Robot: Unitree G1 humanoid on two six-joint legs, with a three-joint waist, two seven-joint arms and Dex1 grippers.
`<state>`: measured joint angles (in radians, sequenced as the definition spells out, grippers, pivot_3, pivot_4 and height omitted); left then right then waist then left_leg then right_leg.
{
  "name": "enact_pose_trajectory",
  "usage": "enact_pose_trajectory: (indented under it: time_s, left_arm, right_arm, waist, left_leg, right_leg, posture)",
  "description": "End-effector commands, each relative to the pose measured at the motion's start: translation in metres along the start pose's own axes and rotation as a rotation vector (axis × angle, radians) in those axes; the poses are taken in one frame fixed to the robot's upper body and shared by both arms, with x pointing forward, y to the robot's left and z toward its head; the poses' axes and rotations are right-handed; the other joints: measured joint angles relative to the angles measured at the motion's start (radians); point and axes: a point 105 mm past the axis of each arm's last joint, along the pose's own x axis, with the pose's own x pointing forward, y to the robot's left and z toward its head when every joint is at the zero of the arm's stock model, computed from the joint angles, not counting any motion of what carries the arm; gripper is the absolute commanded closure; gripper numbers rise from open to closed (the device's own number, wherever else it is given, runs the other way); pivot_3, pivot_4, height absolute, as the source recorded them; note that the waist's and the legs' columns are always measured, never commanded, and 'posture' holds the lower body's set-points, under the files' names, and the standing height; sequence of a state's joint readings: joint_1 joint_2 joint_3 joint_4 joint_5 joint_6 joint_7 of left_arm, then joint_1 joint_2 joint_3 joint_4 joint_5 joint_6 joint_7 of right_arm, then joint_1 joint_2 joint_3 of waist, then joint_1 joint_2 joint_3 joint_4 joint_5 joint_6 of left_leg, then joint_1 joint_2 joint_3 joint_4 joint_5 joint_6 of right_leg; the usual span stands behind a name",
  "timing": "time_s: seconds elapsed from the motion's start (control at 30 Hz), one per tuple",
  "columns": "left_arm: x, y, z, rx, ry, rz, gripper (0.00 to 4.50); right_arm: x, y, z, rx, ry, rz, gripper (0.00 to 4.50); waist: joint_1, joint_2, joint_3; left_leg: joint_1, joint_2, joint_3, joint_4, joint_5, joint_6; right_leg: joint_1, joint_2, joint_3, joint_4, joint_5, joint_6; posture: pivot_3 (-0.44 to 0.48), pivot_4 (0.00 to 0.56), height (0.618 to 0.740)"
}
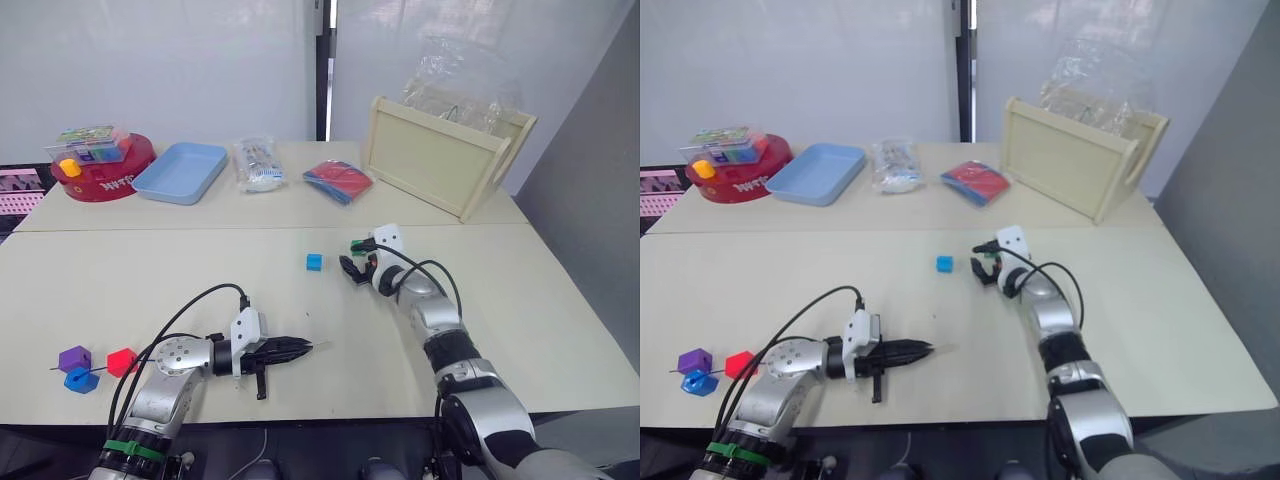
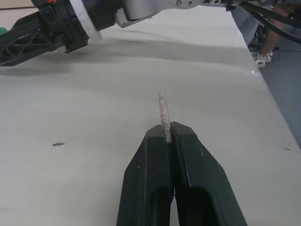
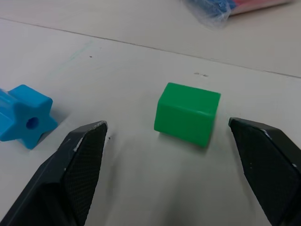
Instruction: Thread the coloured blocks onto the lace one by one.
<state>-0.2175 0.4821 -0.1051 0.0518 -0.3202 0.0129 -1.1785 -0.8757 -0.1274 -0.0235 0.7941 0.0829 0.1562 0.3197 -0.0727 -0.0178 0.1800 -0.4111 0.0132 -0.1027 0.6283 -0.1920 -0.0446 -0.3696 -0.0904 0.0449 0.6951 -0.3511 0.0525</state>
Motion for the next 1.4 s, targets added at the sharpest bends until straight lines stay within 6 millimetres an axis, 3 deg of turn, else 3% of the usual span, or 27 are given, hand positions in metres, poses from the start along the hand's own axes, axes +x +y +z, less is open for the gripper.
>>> enact_pose_trajectory:
  time_s: [0.03, 0.1, 0.13, 0.43, 0.63, 0.8, 0.97, 1.07, 1.27, 1.33, 1.4]
  left_arm:
    - [0.0, 0.001, 0.008, 0.029, -0.017, 0.0, 4.5]
    - [0.0, 0.001, 0.007, 0.031, -0.011, -0.004, 4.5]
    - [0.001, 0.001, 0.007, 0.031, -0.01, -0.005, 4.5]
    - [0.003, -0.002, 0.007, 0.026, -0.008, -0.016, 4.5]
    - [0.004, -0.002, 0.008, 0.03, -0.017, -0.021, 4.5]
    - [0.01, 0.008, 0.013, -0.044, -0.073, 0.021, 4.5]
    - [0.013, 0.006, 0.01, -0.048, -0.051, -0.026, 4.5]
    - [0.018, 0.006, 0.007, -0.04, -0.034, -0.046, 4.5]
    - [0.028, 0.006, 0.01, 0.098, -0.037, -0.031, 4.5]
    - [0.029, 0.006, 0.006, 0.094, -0.008, -0.031, 4.5]
    - [0.028, 0.005, 0.001, 0.098, 0.023, -0.032, 4.5]
  right_arm:
    - [0.007, -0.005, 0.017, 0.004, -0.06, -0.036, 0.13]
    - [0.01, -0.008, 0.017, 0.025, -0.058, -0.065, 0.13]
    - [0.012, -0.011, 0.018, 0.046, -0.061, -0.091, 0.37]
    - [0.014, -0.003, 0.026, 0.102, -0.109, -0.063, 3.31]
    - [-0.017, 0.002, 0.03, 0.111, -0.118, -0.013, 3.31]
    - [-0.085, 0.025, 0.005, 0.116, 0.043, 0.07, 3.31]
    - [-0.125, 0.041, -0.011, 0.171, 0.178, 0.083, 3.31]
    - [-0.135, 0.05, -0.013, 0.204, 0.214, 0.105, 3.31]
    - [-0.138, 0.062, -0.018, 0.272, 0.255, 0.117, 3.31]
    - [-0.138, 0.061, -0.014, 0.289, 0.246, 0.114, 2.3]
    - [-0.14, 0.059, -0.006, 0.31, 0.23, 0.127, 1.7]
  waist:
    - [0.0, 0.0, 0.0]
    - [0.0, 0.0, 0.0]
    - [-0.001, 0.0, 0.0]
    - [-0.003, 0.0, 0.0]
    - [0.003, 0.0, 0.0]
    - [0.018, 0.001, 0.0]
    - [0.006, 0.001, 0.0]
    - [0.004, 0.001, 0.0]
    - [0.009, 0.001, -0.001]
    - [0.009, 0.001, -0.001]
    - [0.008, 0.001, -0.001]
  left_leg:
    - [0.0, 0.0, 0.0, 0.0, 0.0, 0.0]
    - [0.0, 0.0, 0.0, 0.0, 0.0, 0.0]
    - [0.0, 0.0, 0.0, 0.0, 0.0, 0.0]
    - [0.001, 0.0, 0.0, -0.001, 0.0, 0.0]
    - [0.0, 0.0, -0.001, -0.001, 0.0, 0.0]
    - [-0.002, 0.0, -0.002, -0.001, 0.0, 0.0]
    - [-0.002, 0.0, -0.001, -0.001, 0.0, 0.001]
    - [-0.001, 0.0, -0.001, -0.001, 0.0, 0.001]
    - [-0.002, 0.0, -0.001, -0.001, 0.0, 0.001]
    - [-0.002, 0.0, -0.001, -0.001, 0.0, 0.001]
    - [-0.002, 0.0, -0.001, -0.001, 0.0, 0.001]
  right_leg:
    - [0.0, 0.0, 0.0, 0.0, 0.0, 0.0]
    - [0.0, 0.0, 0.0, 0.0, 0.0, 0.0]
    - [0.0, 0.0, 0.0, 0.0, 0.0, 0.0]
    - [0.0, 0.0, 0.0, 0.0, 0.0, 0.0]
    - [0.0, 0.0, 0.0, 0.002, 0.0, 0.0]
    - [-0.001, 0.0, 0.0, 0.001, 0.0, 0.0]
    - [-0.001, 0.001, 0.001, -0.001, 0.0, 0.0]
    - [-0.001, 0.001, 0.001, 0.0, 0.0, 0.0]
    - [-0.001, 0.001, 0.001, -0.001, 0.0, 0.0]
    - [0.0, 0.001, 0.001, -0.001, 0.0, 0.0]
    - [0.0, 0.001, 0.001, -0.001, 0.0, 0.0]
  posture:
    - [0.0, 0.15, 0.74]
    - [0.0, 0.15, 0.74]
    - [0.0, 0.15, 0.74]
    - [0.0, 0.15, 0.74]
    - [0.0, 0.15, 0.74]
    - [0.0, 0.15, 0.74]
    - [0.0, 0.15, 0.74]
    - [0.0, 0.15, 0.74]
    - [0.0, 0.15, 0.74]
    - [0.0, 0.15, 0.74]
    - [0.0, 0.15, 0.74]
